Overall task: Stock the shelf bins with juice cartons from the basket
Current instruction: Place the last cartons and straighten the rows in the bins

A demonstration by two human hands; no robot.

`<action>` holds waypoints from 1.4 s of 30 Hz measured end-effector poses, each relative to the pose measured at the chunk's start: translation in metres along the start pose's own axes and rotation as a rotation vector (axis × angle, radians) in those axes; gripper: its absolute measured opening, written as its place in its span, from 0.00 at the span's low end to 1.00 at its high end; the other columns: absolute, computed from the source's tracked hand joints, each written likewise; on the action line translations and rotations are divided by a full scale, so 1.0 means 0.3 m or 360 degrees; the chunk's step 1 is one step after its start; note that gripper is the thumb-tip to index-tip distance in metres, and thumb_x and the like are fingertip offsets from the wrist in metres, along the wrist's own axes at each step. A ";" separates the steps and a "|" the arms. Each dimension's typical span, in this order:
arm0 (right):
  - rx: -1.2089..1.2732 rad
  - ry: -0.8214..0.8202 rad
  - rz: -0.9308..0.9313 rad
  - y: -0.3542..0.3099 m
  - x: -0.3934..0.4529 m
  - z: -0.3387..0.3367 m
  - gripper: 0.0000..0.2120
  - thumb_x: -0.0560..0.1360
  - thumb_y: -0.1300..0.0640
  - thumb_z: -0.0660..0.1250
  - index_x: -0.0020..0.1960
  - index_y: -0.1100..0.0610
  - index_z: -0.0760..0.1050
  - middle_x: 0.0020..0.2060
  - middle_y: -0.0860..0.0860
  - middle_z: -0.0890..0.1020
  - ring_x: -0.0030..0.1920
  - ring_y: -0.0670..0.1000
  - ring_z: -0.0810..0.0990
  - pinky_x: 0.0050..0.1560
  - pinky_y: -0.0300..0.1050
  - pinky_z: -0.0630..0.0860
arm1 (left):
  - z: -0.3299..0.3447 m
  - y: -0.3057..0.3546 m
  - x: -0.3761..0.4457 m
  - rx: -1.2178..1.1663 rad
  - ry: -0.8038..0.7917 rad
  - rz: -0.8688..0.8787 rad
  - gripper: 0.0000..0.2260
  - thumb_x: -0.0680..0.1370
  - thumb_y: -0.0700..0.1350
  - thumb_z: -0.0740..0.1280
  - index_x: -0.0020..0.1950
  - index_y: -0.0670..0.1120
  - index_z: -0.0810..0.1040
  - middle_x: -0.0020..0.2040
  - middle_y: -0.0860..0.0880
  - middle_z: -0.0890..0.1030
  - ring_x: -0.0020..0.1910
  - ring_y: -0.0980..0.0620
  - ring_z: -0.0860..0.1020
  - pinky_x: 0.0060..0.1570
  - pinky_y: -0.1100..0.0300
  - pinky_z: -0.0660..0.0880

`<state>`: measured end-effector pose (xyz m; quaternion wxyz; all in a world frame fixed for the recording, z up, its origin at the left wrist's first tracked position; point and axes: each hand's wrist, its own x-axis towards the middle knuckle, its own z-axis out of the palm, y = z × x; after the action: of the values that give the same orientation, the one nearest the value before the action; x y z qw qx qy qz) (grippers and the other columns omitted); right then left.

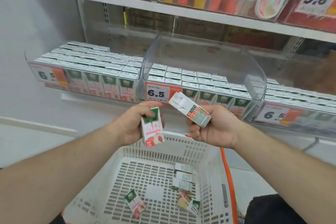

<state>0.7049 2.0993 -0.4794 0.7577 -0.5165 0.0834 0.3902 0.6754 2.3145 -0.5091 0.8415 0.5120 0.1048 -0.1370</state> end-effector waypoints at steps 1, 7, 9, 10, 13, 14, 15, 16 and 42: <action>0.0027 -0.0043 -0.0003 -0.002 0.002 0.002 0.11 0.73 0.58 0.58 0.47 0.60 0.76 0.33 0.56 0.73 0.24 0.49 0.68 0.26 0.38 0.69 | 0.012 -0.001 -0.005 0.0150 -0.0034 0.0039 0.14 0.74 0.29 0.59 0.46 0.42 0.82 0.37 0.41 0.80 0.34 0.43 0.81 0.44 0.52 0.78; 0.0004 -0.0228 0.0131 -0.017 0.019 -0.001 0.13 0.73 0.58 0.54 0.50 0.62 0.74 0.31 0.59 0.74 0.20 0.48 0.65 0.20 0.36 0.65 | 0.074 0.026 -0.043 0.1241 -0.0191 0.0548 0.16 0.70 0.37 0.76 0.50 0.56 0.82 0.48 0.58 0.83 0.50 0.58 0.80 0.50 0.65 0.76; -0.0086 -0.0248 0.0189 -0.020 0.028 0.007 0.16 0.74 0.58 0.52 0.46 0.62 0.77 0.29 0.59 0.74 0.18 0.47 0.65 0.19 0.34 0.65 | 0.095 0.041 -0.054 0.1169 -0.0288 0.0599 0.19 0.70 0.40 0.77 0.54 0.59 0.80 0.49 0.59 0.84 0.52 0.59 0.80 0.52 0.65 0.75; -0.0126 -0.0255 0.0213 -0.019 0.032 0.013 0.17 0.74 0.58 0.52 0.43 0.62 0.79 0.28 0.59 0.74 0.17 0.47 0.65 0.19 0.34 0.64 | 0.106 0.045 -0.058 0.1132 -0.0294 0.0588 0.18 0.69 0.41 0.78 0.53 0.59 0.80 0.48 0.59 0.84 0.49 0.58 0.82 0.49 0.62 0.76; -0.0284 -0.0245 0.0227 -0.029 0.029 0.038 0.20 0.75 0.55 0.53 0.39 0.59 0.82 0.28 0.59 0.76 0.19 0.48 0.68 0.20 0.34 0.66 | 0.125 0.042 -0.052 0.1213 -0.0167 0.0678 0.16 0.65 0.47 0.81 0.49 0.60 0.83 0.47 0.56 0.82 0.45 0.46 0.82 0.48 0.46 0.78; -0.0411 -0.0148 0.0175 -0.038 0.028 0.044 0.20 0.76 0.55 0.53 0.41 0.58 0.83 0.30 0.60 0.78 0.21 0.50 0.70 0.22 0.36 0.69 | 0.125 0.039 -0.048 0.1273 -0.0134 0.0787 0.16 0.64 0.48 0.81 0.47 0.62 0.83 0.46 0.56 0.80 0.47 0.51 0.80 0.52 0.50 0.76; -0.0603 0.0031 0.0064 -0.046 0.026 0.047 0.20 0.78 0.54 0.54 0.43 0.57 0.83 0.33 0.60 0.80 0.25 0.52 0.73 0.25 0.38 0.72 | 0.123 0.038 -0.045 0.1346 -0.0103 0.0918 0.15 0.64 0.49 0.81 0.45 0.65 0.82 0.46 0.57 0.78 0.48 0.57 0.78 0.54 0.57 0.74; -0.0837 0.0286 -0.0111 -0.053 0.026 0.045 0.18 0.78 0.54 0.55 0.45 0.57 0.83 0.34 0.60 0.82 0.28 0.55 0.75 0.28 0.41 0.74 | 0.122 0.042 -0.044 0.1434 -0.0055 0.1023 0.15 0.63 0.53 0.79 0.43 0.70 0.80 0.46 0.57 0.77 0.48 0.61 0.76 0.52 0.63 0.72; -0.1070 0.1629 -0.1502 -0.317 -0.116 -0.056 0.11 0.71 0.50 0.64 0.35 0.51 0.83 0.27 0.50 0.82 0.35 0.48 0.82 0.41 0.55 0.83 | 0.217 0.093 -0.011 0.1434 0.0216 0.0747 0.30 0.73 0.42 0.75 0.71 0.59 0.70 0.61 0.63 0.69 0.64 0.38 0.74 0.62 0.43 0.71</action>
<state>0.7503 2.0520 -0.4004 0.5132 -0.8157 0.0714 -0.2571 0.6841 2.2692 -0.4553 0.5366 0.8414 -0.0280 0.0575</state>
